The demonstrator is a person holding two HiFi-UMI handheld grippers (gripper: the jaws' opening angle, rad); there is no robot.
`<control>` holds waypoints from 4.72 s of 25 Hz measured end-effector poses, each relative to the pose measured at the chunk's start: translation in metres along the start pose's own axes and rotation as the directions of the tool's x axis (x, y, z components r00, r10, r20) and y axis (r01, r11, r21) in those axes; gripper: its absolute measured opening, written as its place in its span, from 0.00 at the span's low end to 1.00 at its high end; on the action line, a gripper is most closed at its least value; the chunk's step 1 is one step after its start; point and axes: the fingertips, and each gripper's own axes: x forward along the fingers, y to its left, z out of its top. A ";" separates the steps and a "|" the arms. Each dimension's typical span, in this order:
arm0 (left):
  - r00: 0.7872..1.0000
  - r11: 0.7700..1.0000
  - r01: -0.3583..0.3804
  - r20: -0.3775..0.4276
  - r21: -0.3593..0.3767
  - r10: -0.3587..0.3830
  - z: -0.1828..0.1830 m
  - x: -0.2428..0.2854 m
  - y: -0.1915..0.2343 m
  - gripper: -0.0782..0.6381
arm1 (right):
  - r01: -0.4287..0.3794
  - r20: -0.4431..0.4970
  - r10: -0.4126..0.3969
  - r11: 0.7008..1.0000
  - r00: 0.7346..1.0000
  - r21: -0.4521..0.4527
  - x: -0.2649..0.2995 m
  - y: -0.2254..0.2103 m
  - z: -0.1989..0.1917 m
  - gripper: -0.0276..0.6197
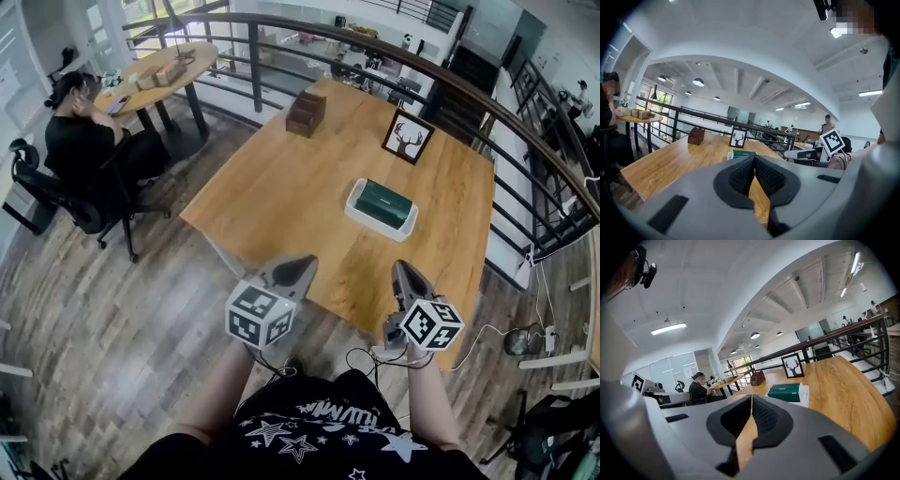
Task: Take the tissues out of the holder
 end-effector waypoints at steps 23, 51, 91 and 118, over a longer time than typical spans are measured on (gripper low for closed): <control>0.997 0.999 0.034 -0.067 0.035 -0.032 0.023 0.104 0.031 0.13 | 0.063 0.051 -0.063 0.998 0.997 0.009 0.067 -0.087 0.047 0.07; 0.964 0.991 0.118 -0.244 0.057 -0.101 0.008 0.246 0.058 0.13 | -0.032 -0.134 0.021 0.996 0.991 -0.081 0.162 -0.158 0.041 0.32; 0.915 0.966 0.254 -0.310 -0.054 -0.258 0.011 0.291 0.215 0.13 | -0.525 -0.770 -0.289 0.594 0.569 -0.610 0.286 -0.154 -0.028 0.61; 0.913 0.965 0.254 -0.312 -0.071 -0.264 0.000 0.286 0.200 0.13 | -0.492 -0.740 -0.356 0.573 0.571 -0.655 0.296 -0.166 -0.042 0.60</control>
